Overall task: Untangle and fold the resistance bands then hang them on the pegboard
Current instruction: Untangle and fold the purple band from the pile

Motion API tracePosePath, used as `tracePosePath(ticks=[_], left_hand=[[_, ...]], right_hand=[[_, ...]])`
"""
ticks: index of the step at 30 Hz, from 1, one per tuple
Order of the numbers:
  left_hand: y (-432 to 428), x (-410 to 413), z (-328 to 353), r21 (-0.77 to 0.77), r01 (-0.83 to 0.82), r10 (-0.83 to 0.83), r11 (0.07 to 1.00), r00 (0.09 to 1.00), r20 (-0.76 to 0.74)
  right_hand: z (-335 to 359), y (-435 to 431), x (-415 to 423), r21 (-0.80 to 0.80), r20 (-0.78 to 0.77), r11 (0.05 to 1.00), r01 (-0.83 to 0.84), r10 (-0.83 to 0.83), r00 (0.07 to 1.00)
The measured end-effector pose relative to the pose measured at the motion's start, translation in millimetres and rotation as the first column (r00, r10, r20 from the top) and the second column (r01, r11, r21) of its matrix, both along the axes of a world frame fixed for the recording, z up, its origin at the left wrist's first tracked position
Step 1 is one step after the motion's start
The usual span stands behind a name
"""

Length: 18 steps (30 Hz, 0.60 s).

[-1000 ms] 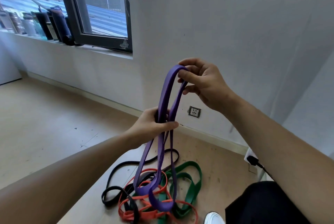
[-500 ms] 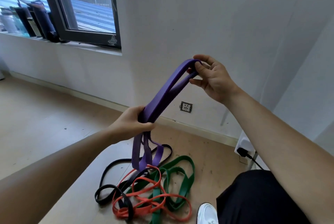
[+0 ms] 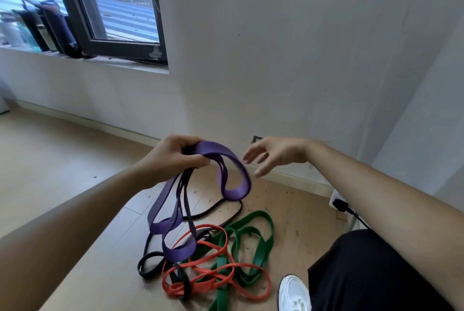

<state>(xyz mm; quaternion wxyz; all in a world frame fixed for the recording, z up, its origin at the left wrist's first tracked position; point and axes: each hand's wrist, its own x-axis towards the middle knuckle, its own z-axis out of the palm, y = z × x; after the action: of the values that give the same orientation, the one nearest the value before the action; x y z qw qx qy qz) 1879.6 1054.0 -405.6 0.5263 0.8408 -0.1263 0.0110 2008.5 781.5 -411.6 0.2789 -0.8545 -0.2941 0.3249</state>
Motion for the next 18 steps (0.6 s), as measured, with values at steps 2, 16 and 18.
tracePosePath(ticks=[2,16,18], left_hand=[[-2.2,0.1,0.7,0.007,0.017,-0.017,1.000,1.000,-0.004],[2.8,-3.8,-3.0,0.073,-0.033,0.034,0.997,0.999,-0.006],[1.1,-5.1,-11.4,0.073,-0.025,0.024,0.997,1.000,0.012]], right_hand=[[13.0,19.7,-15.3,0.113,0.035,0.993,-0.044,0.040,0.999],[41.6,61.7,-50.5,0.396,0.326,0.912,-0.108,-0.030,0.945],[46.7,53.7,-47.8,0.463,0.297,0.882,-0.088,-0.060,0.953]])
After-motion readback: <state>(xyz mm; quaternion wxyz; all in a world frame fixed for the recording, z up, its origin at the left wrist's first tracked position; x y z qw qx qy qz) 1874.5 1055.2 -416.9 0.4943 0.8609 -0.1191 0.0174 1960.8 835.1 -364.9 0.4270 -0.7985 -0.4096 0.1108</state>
